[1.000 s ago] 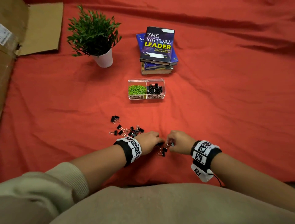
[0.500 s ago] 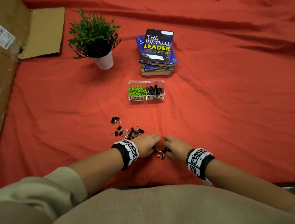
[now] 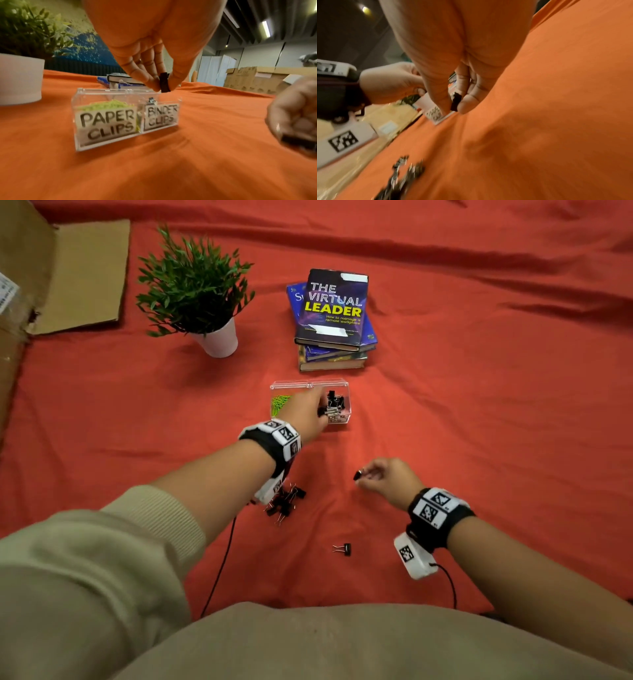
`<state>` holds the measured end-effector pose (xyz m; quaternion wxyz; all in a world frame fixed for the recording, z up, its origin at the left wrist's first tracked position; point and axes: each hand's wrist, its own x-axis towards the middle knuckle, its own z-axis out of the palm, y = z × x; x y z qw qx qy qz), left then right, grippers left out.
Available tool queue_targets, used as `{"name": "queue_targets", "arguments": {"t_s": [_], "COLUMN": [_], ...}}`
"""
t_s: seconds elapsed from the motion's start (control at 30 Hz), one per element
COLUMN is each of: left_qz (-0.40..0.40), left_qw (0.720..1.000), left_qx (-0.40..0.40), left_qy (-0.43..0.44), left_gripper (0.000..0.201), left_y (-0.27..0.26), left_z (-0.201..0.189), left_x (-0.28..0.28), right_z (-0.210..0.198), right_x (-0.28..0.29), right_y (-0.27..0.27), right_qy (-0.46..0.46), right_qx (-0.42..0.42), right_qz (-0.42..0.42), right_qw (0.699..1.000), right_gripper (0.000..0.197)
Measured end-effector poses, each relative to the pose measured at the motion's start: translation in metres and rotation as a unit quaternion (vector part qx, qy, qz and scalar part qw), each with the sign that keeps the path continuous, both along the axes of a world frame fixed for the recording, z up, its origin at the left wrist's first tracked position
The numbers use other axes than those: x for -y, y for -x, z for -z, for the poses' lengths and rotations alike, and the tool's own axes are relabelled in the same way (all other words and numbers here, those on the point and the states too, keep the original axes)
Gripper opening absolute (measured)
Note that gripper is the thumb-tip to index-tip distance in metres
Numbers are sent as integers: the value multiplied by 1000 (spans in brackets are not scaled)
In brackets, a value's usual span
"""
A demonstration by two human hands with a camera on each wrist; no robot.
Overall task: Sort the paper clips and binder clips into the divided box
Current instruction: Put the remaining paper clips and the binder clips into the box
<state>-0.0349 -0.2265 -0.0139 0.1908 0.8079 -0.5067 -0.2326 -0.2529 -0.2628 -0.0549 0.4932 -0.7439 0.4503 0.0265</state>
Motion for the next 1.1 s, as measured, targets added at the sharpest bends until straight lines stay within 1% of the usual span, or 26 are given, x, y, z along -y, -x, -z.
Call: {"name": "queue_targets", "arguments": {"t_s": [0.1, 0.17, 0.27, 0.33, 0.43, 0.53, 0.6, 0.63, 0.7, 0.73, 0.8, 0.87, 0.93, 1.0, 1.03, 1.1], "left_qz": [-16, -6, 34, 59, 68, 65, 99, 130, 211, 256, 342, 404, 444, 468, 470, 456], "left_qw": [999, 997, 989, 987, 989, 993, 994, 991, 977, 965, 935, 908, 887, 871, 869, 876], "left_qx": [43, 77, 138, 151, 132, 94, 53, 26, -19, -34, -46, -43, -38, -11, 4, 17], "left_qy": [-12, -22, -30, -26, -3, 26, 10, -2, -26, -46, -81, -99, -120, -148, -157, -159], "left_gripper": [25, 26, 19, 22, 32, 29, 24, 22, 19, 19, 23, 28, 34, 36, 34, 26], "left_y": [-13, -15, -16, -14, -9, -3, 7, 15, 33, 44, 63, 80, 94, 104, 108, 112], "left_z": [1, 8, 22, 25, 22, 17, 16, 16, 19, 22, 29, 37, 44, 48, 48, 46], "left_x": [22, 29, 32, 31, 20, -4, -25, -36, -61, -73, -93, -107, -114, -120, -123, -127], "right_z": [-15, -24, -30, -30, -26, -21, -20, -20, -21, -23, -25, -26, -26, -23, -19, -11], "right_x": [28, 44, 66, 77, 87, 91, 90, 89, 85, 82, 75, 63, 47, 26, 15, -8], "right_y": [-27, -48, -77, -93, -113, -128, -134, -135, -135, -134, -128, -121, -114, -105, -101, -93], "right_qy": [-15, -16, 9, 34, 113, 168, 196, 209, 229, 238, 247, 242, 234, 228, 216, 185], "right_qx": [50, 70, 70, 56, 24, 0, -32, -55, -90, -92, -69, -40, -12, -9, -15, -26], "right_qz": [48, 61, 57, 44, 4, -36, -64, -86, -126, -136, -136, -132, -145, -192, -226, -297], "right_qw": [997, 996, 996, 997, 993, 985, 978, 973, 961, 957, 957, 960, 961, 955, 950, 936], "right_gripper": [11, 11, 16, 15, 16, 18, 20, 22, 26, 27, 29, 29, 28, 27, 27, 27]}}
